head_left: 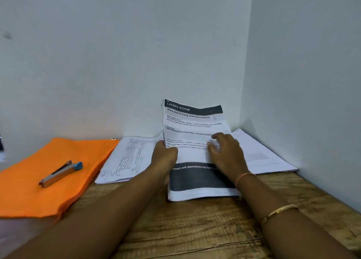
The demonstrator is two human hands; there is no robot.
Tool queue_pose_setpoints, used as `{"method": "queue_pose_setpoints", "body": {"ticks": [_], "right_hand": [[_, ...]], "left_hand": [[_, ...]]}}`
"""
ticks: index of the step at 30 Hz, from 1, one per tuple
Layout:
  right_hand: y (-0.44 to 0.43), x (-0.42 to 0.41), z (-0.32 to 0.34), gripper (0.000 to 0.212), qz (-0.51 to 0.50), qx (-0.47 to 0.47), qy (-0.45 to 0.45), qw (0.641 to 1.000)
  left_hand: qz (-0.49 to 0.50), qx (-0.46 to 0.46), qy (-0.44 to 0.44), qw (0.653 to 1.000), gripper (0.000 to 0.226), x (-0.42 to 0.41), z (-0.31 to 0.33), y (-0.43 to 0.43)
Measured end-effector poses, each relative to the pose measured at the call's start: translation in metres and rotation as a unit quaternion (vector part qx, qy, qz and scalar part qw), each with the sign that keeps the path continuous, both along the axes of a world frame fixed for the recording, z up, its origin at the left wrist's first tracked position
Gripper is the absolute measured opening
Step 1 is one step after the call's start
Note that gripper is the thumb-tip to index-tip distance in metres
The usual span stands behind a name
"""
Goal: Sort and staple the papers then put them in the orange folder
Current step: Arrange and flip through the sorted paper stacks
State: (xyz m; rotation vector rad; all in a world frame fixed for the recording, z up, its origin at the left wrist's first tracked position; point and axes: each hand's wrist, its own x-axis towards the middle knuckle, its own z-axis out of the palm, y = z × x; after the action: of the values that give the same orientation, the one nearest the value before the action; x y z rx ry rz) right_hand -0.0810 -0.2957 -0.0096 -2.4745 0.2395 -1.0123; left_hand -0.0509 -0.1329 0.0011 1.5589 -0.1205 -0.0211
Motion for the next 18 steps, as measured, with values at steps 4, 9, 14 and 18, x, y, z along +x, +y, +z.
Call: {"method": "queue_pose_setpoints", "body": {"ticks": [4, 9, 14, 18], "right_hand": [[0.012, 0.002, 0.000, 0.051, -0.002, 0.092, 0.046, 0.995], [0.035, 0.017, 0.013, 0.061, 0.061, 0.298, 0.026, 0.952], [0.051, 0.032, 0.027, 0.011, 0.100, 0.319, 0.105, 0.937], [0.058, 0.042, 0.022, 0.009, 0.110, 0.244, 0.150, 0.952]], "left_hand": [[0.019, 0.048, -0.046, 0.998, 0.034, 0.007, 0.003, 0.036], [0.029, 0.019, -0.001, 0.999, 0.020, 0.009, 0.010, 0.079], [-0.029, 0.016, 0.068, 0.997, 0.029, 0.015, 0.019, 0.113], [-0.015, 0.043, 0.101, 0.994, 0.027, 0.037, 0.014, 0.131]]}}
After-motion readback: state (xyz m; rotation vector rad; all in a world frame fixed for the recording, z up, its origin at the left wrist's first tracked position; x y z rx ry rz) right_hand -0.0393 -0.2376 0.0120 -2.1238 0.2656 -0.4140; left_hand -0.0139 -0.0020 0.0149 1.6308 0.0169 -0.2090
